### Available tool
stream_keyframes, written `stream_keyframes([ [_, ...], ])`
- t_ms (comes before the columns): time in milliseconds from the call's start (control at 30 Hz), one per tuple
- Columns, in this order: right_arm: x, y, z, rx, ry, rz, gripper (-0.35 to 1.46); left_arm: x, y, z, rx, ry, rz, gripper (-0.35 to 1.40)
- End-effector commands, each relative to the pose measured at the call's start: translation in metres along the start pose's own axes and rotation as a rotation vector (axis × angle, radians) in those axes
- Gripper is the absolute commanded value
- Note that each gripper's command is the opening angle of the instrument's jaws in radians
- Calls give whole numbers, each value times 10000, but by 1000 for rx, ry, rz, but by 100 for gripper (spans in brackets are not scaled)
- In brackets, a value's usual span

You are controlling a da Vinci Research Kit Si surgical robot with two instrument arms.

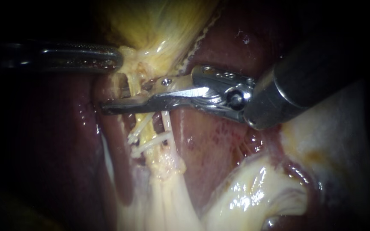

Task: Clipping third clip left tube

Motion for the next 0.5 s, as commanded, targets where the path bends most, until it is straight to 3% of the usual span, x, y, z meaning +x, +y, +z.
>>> stream_keyframes([
  [33,0,0,0,-1,0,0,2,0,0,0,0,0,0,-35],
  [100,0,0,-1,0,0,0,9,0,0,0,0,0,0,-35],
  [267,5,0,-4,-3,2,4,44,0,2,-1,2,0,-5,-35],
  [500,13,-3,-16,-4,5,-1,50,-1,4,-5,5,1,-5,-35],
])
